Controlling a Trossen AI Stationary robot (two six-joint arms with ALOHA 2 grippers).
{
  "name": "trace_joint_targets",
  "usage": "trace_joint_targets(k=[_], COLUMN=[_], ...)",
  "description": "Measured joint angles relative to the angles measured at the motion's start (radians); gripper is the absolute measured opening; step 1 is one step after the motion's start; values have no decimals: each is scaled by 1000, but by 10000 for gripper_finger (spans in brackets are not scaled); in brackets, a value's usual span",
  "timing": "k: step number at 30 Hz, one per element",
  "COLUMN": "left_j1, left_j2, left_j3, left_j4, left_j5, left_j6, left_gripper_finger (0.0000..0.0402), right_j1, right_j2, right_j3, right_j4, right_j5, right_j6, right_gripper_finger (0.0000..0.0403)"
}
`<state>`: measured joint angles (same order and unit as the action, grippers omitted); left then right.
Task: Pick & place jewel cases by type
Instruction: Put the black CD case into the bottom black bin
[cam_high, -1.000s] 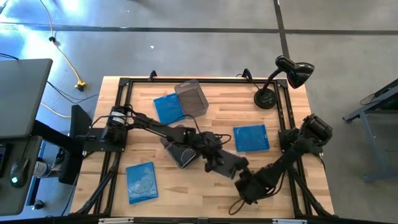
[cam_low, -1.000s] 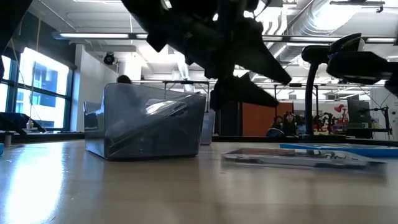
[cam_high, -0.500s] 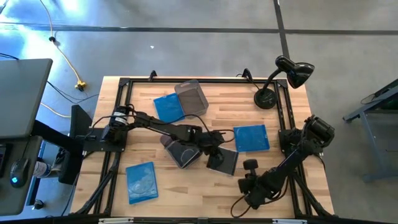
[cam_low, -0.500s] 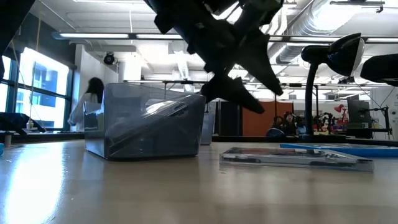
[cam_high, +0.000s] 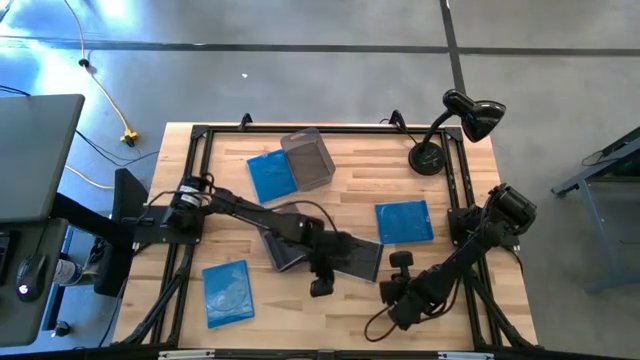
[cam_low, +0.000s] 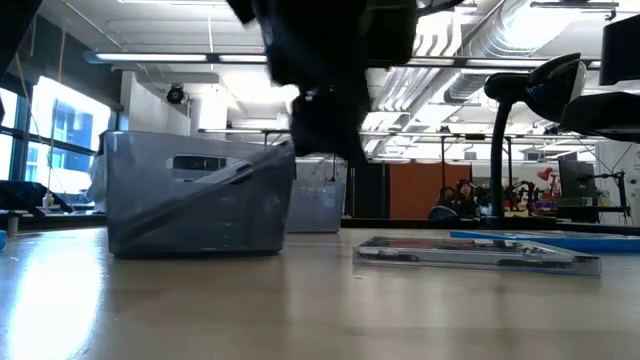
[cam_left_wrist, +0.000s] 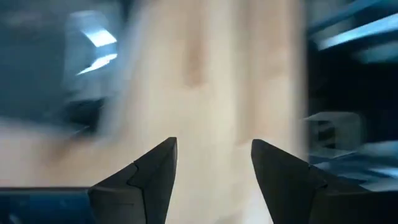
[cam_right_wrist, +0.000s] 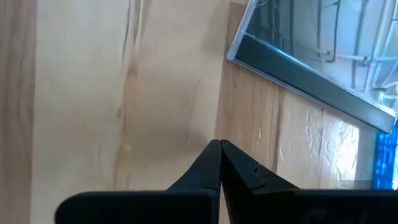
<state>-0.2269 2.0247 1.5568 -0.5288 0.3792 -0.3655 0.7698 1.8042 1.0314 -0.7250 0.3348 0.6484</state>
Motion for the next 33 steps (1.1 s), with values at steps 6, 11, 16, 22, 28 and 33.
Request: trace_joint_targets(k=[6, 11, 16, 22, 28, 33], left_j1=[-74, -145, -181, -186, -185, -184], left_j2=[6, 26, 82, 152, 182, 187], left_j3=[80, 80, 77, 74, 78, 77], left_j4=[-245, -70, 92, 136, 142, 82], left_j5=[-400, -479, -634, -783, -858, -860], left_j6=[75, 101, 131, 133, 128, 123], left_gripper_finger=[206, 206, 206, 206, 206, 206], right_j1=[-5, -12, -63, -223, -433, -571], right_j2=[-2, -55, -143, -201, -196, -195], right_j3=[2, 2, 2, 2, 2, 1], right_j4=[-16, -111, -144, -100, 1, 26], right_j5=[14, 178, 294, 212, 73, -79], right_j6=[-26, -55, -211, -453, -700, -843], right_gripper_finger=[0, 0, 0, 0, 0, 0])
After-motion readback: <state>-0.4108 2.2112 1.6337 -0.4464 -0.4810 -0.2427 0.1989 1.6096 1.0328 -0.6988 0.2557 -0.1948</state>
